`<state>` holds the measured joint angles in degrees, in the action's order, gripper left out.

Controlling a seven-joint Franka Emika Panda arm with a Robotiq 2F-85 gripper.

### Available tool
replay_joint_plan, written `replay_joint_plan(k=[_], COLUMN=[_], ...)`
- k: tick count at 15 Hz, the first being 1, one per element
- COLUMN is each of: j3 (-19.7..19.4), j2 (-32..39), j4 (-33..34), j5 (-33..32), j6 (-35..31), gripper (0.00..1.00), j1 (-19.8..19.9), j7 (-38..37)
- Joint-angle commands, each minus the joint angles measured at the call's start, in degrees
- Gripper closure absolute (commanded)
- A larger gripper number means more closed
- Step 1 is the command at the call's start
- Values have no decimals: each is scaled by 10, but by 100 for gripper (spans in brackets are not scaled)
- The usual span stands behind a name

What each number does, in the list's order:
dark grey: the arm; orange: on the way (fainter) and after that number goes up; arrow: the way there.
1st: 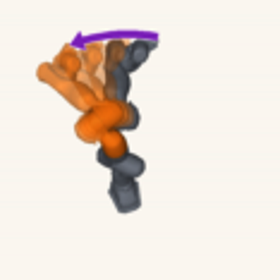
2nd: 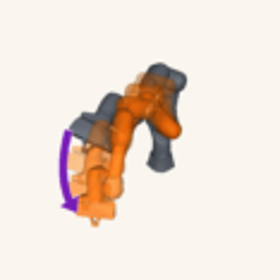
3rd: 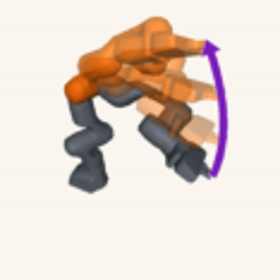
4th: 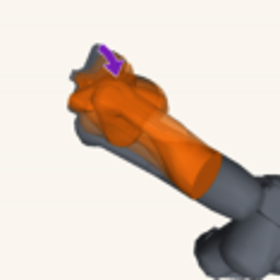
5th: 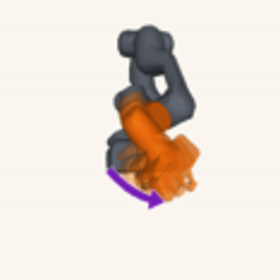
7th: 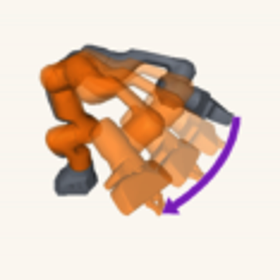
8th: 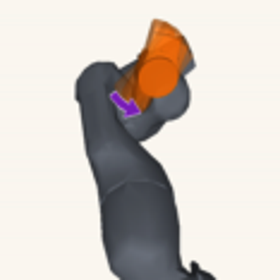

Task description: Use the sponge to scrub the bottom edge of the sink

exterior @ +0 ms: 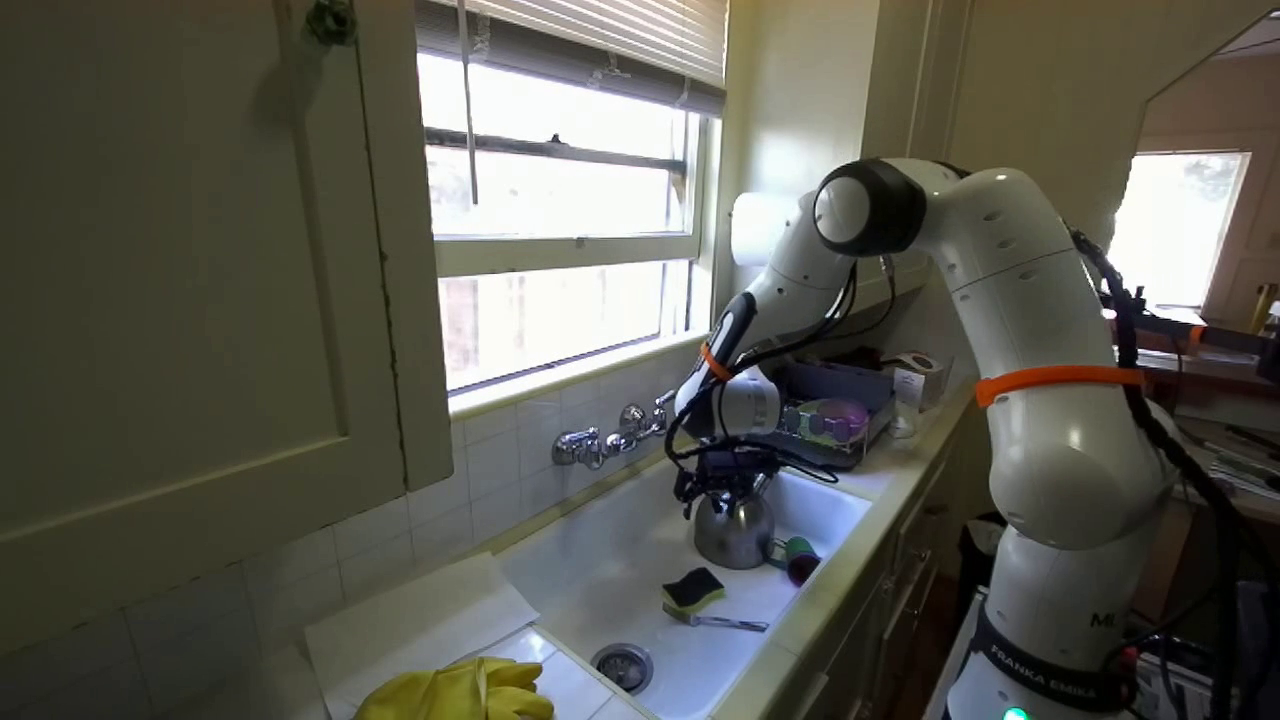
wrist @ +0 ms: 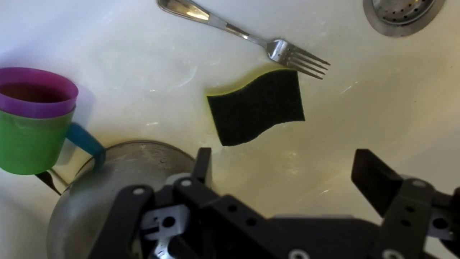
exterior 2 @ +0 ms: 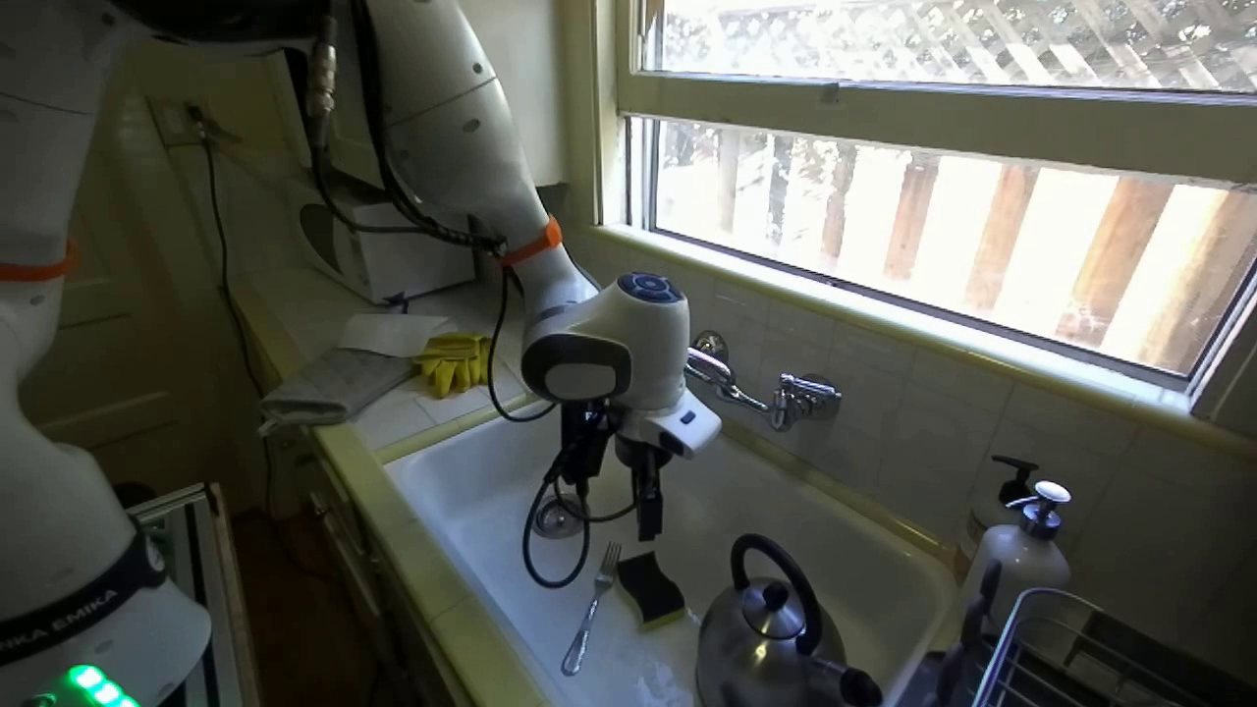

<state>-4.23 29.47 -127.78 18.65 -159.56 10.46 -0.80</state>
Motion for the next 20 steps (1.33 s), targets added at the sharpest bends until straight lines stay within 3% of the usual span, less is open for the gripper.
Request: replay_joint_plan(k=[1,6,18,20], j3=[22,31,11,9], j2=[93,188,321,335], j4=[65,126,251,267], j5=[-4,-14,-29,-32], j6=[-52,-105,-77,-76], gripper=[0,0,0,27], j1=[8,13,-6,-8], j7=[-13,-20,-62,-65])
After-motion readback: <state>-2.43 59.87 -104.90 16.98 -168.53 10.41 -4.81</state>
